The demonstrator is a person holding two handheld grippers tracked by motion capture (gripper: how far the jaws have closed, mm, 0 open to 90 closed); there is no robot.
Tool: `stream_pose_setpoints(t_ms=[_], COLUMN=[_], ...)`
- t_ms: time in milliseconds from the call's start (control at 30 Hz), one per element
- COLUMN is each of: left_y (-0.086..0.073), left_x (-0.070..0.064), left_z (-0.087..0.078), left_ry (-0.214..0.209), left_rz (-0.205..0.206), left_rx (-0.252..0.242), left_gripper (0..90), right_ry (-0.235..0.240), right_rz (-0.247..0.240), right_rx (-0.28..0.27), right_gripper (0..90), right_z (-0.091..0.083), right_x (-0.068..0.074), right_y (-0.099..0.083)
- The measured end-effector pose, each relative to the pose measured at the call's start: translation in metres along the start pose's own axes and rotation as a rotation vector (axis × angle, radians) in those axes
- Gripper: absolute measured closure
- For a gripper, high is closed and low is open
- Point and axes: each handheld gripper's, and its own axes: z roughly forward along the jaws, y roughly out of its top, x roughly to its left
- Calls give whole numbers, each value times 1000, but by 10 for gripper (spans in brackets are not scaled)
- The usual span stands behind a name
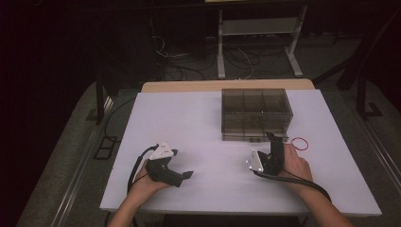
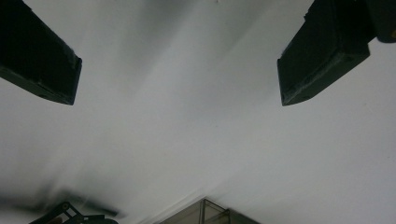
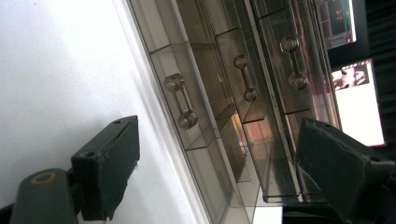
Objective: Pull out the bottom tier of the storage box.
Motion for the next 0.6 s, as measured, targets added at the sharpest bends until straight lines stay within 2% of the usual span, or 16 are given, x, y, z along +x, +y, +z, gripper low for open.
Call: stream_pose_setpoints(t_ms=[200, 600], left_y=[0, 0], left_x=[1, 0], left_z=[-2, -2], left_ry=[-2, -1], left_rz=[-15, -15], left_rx=[-13, -13], left_gripper=[0, 0], right_ry=[31, 96], right_rz=[48, 150], right_rx=[9, 5], right_gripper=[141, 141], right_z=[2, 2], right_x=[-1, -7], right_y=[-1, -2])
